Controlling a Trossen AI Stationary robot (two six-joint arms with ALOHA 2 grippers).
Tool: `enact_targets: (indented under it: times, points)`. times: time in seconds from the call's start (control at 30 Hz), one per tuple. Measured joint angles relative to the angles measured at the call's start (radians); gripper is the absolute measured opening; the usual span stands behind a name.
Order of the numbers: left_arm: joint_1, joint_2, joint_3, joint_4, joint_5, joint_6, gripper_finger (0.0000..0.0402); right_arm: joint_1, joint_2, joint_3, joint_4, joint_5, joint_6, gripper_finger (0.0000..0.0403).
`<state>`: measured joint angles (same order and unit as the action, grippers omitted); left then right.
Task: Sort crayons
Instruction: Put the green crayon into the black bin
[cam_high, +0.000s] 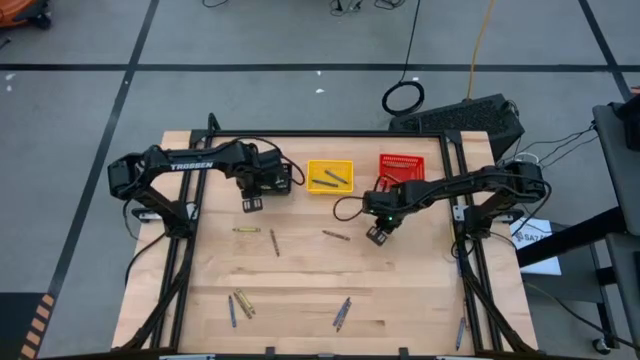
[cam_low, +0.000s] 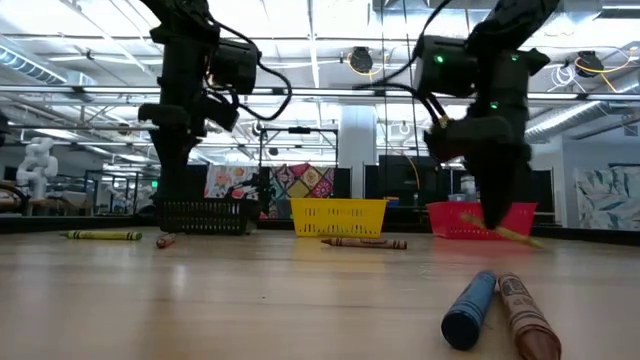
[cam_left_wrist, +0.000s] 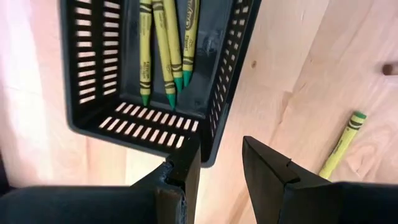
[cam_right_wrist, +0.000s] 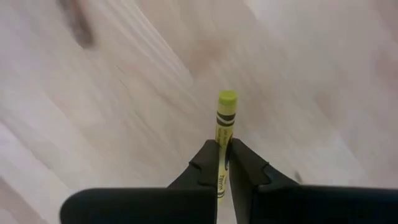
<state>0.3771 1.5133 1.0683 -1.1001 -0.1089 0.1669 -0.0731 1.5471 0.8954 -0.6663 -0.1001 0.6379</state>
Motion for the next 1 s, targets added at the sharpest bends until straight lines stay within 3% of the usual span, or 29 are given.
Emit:
enact_targets:
  times: [0.4,0.7,0.83,1.0]
  points:
    - [0.016,-0.229,0.000,-0.059,-0.001,-0.078,0.0112,-0.074,0.000,0.031,0.300,0.000,-0.106,0.0000]
    - [0.015,-0.334,0.000,-0.064,0.005,-0.149,0.0112,-0.117,0.000,0.031,0.536,-0.005,-0.159,0.0000]
    - [0.005,-0.350,0.000,-0.041,0.115,-0.197,0.0112,-0.117,0.000,0.031,0.622,-0.005,-0.177,0.0000]
    - [-0.038,-0.350,0.000,0.025,0.176,-0.251,0.0112,-0.110,0.000,0.031,0.753,-0.005,-0.185,0.0000]
